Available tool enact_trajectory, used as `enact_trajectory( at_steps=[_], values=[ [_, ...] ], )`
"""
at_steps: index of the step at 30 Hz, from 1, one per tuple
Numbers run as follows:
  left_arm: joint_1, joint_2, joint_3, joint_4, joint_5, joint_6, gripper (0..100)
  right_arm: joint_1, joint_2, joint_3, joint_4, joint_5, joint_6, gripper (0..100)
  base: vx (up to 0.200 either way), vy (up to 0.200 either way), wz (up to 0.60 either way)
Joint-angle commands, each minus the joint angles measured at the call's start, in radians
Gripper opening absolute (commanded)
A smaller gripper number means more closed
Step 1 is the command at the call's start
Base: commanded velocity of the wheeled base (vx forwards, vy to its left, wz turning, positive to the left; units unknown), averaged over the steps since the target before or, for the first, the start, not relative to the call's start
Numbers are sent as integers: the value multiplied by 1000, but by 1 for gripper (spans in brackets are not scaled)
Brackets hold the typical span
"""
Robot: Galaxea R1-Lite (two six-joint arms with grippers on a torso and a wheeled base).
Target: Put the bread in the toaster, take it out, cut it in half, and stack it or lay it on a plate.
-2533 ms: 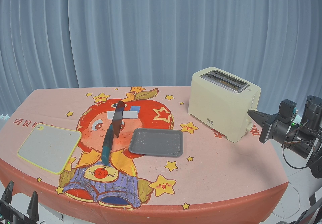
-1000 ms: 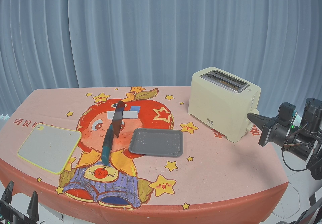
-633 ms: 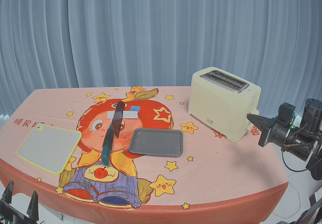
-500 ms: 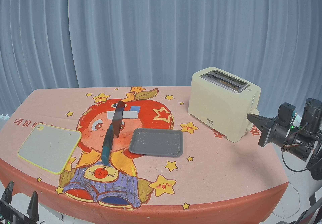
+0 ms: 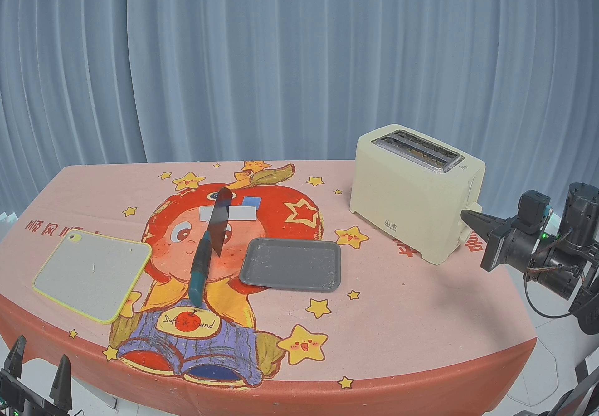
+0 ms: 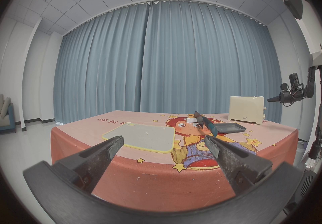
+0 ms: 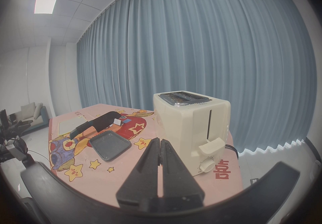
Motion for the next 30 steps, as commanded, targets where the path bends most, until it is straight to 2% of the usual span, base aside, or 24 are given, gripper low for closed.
enact_trajectory(
  at_steps=[1,30],
  values=[
    [0,0,18,0,1,0,100,0,2,-1,0,-3,0,0,0,0,0],
    [0,0,18,0,1,0,100,5,3,45,11,-5,1,0,0,0,0]
  ],
)
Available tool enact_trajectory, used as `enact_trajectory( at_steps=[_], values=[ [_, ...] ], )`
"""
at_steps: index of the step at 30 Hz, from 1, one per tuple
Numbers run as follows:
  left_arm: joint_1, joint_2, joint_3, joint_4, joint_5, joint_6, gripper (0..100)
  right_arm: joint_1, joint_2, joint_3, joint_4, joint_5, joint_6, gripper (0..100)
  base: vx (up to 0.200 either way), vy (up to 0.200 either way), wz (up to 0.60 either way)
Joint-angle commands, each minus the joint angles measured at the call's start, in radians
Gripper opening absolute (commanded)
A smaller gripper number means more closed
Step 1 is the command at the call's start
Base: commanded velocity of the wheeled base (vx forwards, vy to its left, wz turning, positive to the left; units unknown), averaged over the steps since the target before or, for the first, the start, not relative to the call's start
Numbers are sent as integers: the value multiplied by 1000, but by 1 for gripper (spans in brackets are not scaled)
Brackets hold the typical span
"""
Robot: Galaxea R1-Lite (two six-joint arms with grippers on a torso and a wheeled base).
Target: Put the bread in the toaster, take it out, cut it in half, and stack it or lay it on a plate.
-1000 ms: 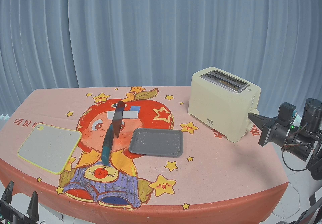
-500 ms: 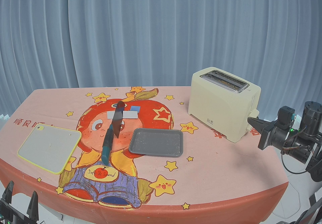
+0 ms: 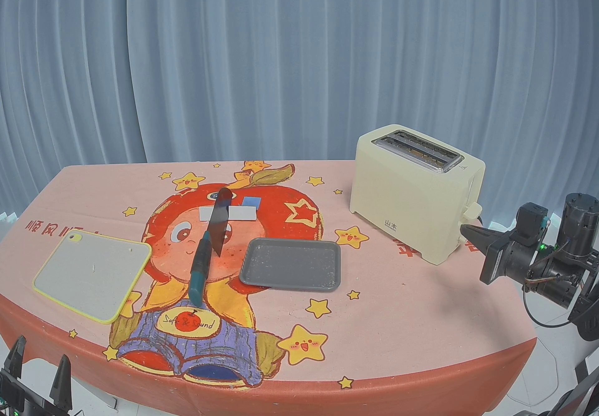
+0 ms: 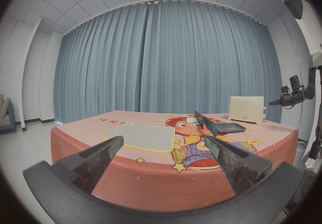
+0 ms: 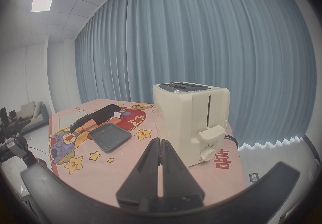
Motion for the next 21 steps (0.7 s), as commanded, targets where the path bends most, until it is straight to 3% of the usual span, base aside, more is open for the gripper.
enact_trajectory(
  at_steps=[1,21],
  values=[
    [0,0,18,0,1,-1,100,1,2,3,-1,1,0,0,0,0,0],
    [0,0,18,0,1,-1,100,1,20,12,1,-12,5,0,0,0,0]
  ],
)
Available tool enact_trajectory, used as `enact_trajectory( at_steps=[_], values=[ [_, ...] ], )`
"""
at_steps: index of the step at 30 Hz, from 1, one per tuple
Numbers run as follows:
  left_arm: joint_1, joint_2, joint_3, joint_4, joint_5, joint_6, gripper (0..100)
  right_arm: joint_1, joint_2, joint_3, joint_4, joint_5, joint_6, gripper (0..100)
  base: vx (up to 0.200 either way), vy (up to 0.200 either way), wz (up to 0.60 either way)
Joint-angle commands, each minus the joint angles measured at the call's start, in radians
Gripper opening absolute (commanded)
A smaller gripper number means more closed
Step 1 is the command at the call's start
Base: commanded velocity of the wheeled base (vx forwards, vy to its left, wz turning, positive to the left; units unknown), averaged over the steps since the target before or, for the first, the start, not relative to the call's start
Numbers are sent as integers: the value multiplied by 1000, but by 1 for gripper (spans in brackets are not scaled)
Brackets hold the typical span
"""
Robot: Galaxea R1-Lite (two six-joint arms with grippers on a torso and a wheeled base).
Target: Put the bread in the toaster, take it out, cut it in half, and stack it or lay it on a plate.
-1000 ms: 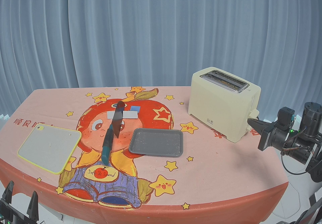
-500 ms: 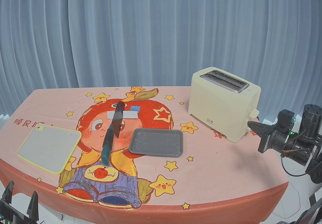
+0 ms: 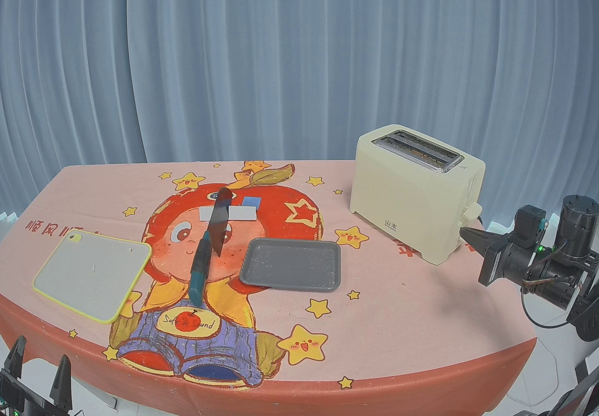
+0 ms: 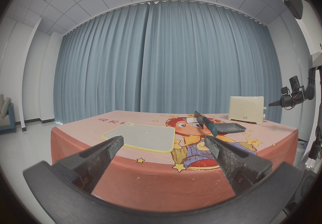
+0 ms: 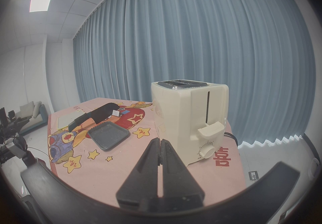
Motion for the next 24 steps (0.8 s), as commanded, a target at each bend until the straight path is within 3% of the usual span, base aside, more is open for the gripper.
enact_trajectory(
  at_steps=[1,24],
  values=[
    [0,0,18,0,1,0,100,1,9,8,0,-2,0,0,0,0,0],
    [0,0,18,0,1,-2,100,1,20,25,5,-21,7,0,0,0,0]
  ],
)
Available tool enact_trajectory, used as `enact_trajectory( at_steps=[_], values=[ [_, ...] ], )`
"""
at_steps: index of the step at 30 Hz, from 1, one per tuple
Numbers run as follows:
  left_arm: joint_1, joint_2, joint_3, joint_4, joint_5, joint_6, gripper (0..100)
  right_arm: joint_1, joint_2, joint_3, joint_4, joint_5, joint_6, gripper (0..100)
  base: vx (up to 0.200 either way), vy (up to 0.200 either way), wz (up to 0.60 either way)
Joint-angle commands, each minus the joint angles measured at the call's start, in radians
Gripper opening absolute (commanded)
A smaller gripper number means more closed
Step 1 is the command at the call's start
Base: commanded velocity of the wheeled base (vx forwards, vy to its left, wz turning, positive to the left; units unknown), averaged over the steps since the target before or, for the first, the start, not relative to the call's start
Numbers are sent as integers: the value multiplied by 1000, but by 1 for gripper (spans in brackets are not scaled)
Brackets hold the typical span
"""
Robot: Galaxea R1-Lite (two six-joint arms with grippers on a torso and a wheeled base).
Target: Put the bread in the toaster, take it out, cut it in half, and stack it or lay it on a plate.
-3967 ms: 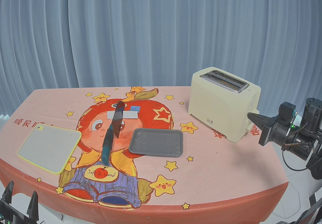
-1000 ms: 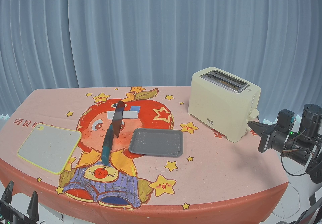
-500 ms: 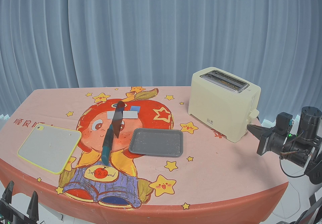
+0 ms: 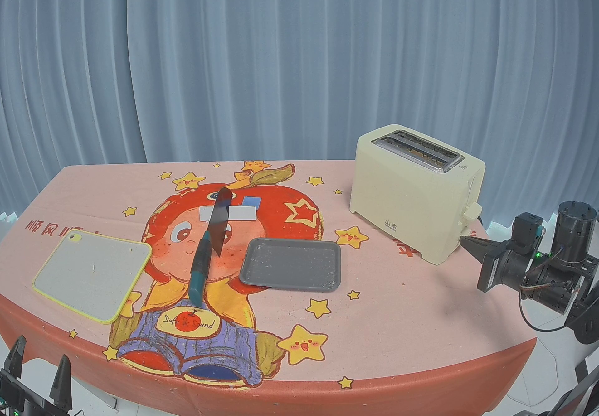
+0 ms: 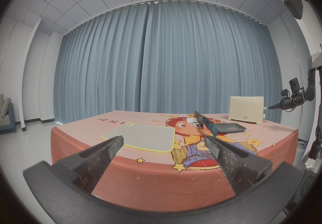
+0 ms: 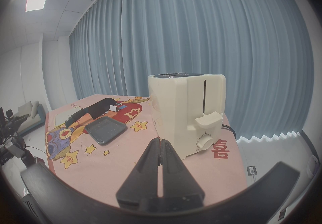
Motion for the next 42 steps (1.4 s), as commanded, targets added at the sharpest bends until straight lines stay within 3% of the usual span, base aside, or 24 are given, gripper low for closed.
enact_trajectory(
  at_steps=[1,8,23,29,42],
  values=[
    [0,0,18,0,0,0,100,1,5,3,0,0,0,0,0,0,0],
    [0,0,18,0,0,0,100,1,11,0,0,-34,1,0,0,0,0],
    [0,0,18,0,0,0,100,-8,2,-6,0,-32,4,0,0,0,0],
    [0,0,18,0,0,0,100,-11,-1,-8,0,-31,34,0,0,0,0],
    [0,0,18,0,0,0,100,-66,78,-15,-2,-28,38,0,0,0,0]
  ],
)
